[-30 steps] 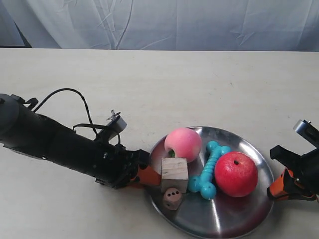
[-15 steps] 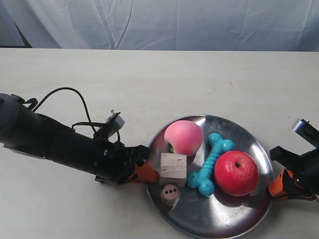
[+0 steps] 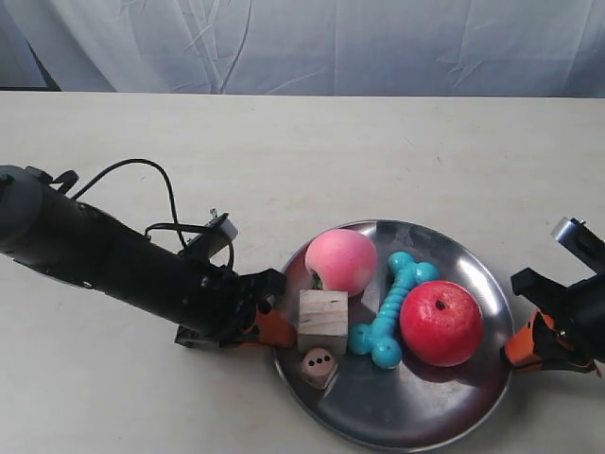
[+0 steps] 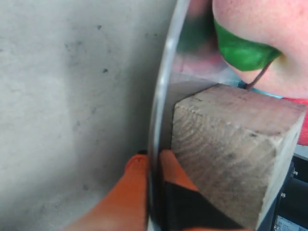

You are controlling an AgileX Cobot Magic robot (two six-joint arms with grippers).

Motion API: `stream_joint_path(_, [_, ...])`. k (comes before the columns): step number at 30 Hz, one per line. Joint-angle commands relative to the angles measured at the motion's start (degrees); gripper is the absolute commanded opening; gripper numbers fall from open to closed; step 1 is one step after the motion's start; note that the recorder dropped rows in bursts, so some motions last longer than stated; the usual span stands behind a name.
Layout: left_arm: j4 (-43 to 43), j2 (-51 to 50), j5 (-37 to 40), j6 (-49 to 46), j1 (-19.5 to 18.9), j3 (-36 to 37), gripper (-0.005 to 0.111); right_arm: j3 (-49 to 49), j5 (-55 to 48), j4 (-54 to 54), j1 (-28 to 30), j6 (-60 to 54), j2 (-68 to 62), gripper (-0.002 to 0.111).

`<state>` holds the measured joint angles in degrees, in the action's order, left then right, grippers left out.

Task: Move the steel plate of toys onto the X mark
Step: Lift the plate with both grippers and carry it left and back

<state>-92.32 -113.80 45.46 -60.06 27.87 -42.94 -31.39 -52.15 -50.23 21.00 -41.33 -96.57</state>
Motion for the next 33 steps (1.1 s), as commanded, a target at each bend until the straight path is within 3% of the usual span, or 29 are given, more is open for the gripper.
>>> stream_joint_path(1, [3.7,-0.8,2.6,0.5,0.7,-0.5,0.0,-1.1,-6.3,-8.0,-0.5,-0.7,0.5,0.0])
stream_joint_path(7, [3.2,-0.8,2.7,0.6,0.7,-0.5,0.0,-2.9,-6.3,-7.8,-1.8,-0.7,0.5,0.0])
stream_joint_path(16, [5.1,3.6,1.0,1.8,0.0,-1.9,0.0,-8.9,-2.1,-8.3,-11.9,3.2,0.2,0.0])
stream_joint_path(25, [13.8,8.0,0.2,10.6,-6.9,-2.1,0.0,-18.3,-4.3,-6.6,-15.9,10.4,-3.5,0.0])
stream_joint_path(33, [15.2,11.3,1.0,11.7,-12.5,-2.2,0.0,-26.3,-4.9,-7.4,-22.4,13.0,-10.2,0.0])
